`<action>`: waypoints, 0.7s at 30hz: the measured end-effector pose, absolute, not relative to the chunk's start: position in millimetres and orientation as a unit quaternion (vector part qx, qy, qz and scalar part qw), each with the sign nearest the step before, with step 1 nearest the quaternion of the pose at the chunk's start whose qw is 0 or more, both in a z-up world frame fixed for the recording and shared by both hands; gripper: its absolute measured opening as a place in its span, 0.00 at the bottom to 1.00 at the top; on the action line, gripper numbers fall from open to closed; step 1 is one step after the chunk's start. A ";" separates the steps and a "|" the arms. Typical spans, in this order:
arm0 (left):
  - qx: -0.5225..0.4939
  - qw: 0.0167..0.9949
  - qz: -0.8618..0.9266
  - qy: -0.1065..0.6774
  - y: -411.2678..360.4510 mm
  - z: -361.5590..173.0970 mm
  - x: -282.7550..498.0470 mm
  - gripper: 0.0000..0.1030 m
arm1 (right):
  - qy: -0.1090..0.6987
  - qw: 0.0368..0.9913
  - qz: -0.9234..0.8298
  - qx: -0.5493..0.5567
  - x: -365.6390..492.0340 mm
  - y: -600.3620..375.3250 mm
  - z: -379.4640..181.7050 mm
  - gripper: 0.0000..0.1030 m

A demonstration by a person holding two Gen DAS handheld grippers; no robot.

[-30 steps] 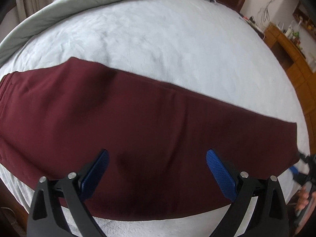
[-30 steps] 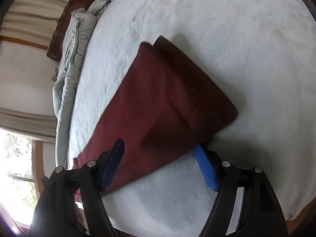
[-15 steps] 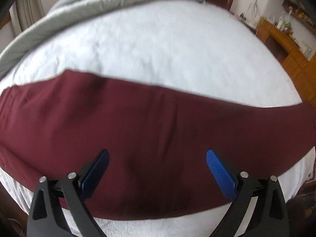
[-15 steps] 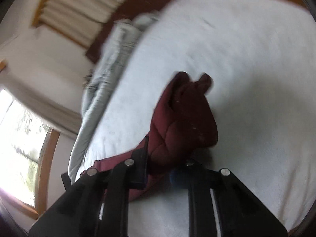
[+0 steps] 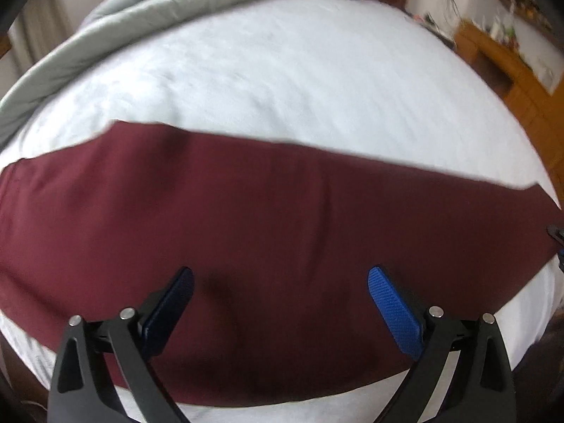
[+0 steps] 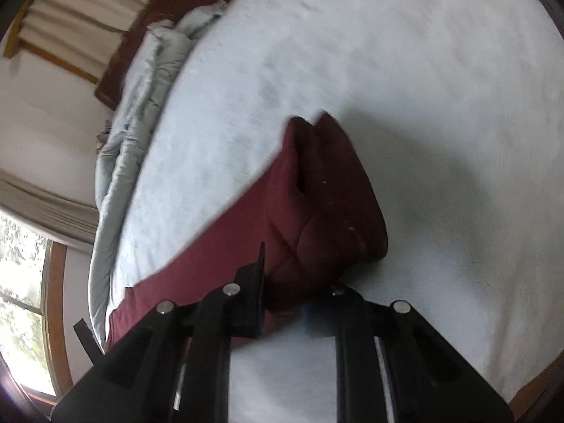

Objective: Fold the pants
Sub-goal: 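Grasp the folded trouser end with the right tool and lift it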

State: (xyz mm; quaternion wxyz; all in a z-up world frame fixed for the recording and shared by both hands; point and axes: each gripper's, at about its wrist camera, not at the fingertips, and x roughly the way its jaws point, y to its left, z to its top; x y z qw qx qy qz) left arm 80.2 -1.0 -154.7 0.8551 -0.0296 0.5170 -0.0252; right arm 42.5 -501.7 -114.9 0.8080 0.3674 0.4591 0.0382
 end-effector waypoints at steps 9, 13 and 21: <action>-0.091 0.861 0.038 0.499 84.2 -140.4 66.6 0.96 | 0.420 0.857 0.127 0.272 62.1 -397.1 -30.8 0.14; -0.140 0.849 0.038 0.508 107.9 -146.3 67.1 0.96 | 0.426 0.855 0.171 0.240 74.1 -331.6 -21.3 0.14; -0.237 0.830 0.009 0.505 143.9 -147.9 59.8 0.96 | 0.468 0.819 0.261 0.205 97.9 -201.2 -37.0 0.14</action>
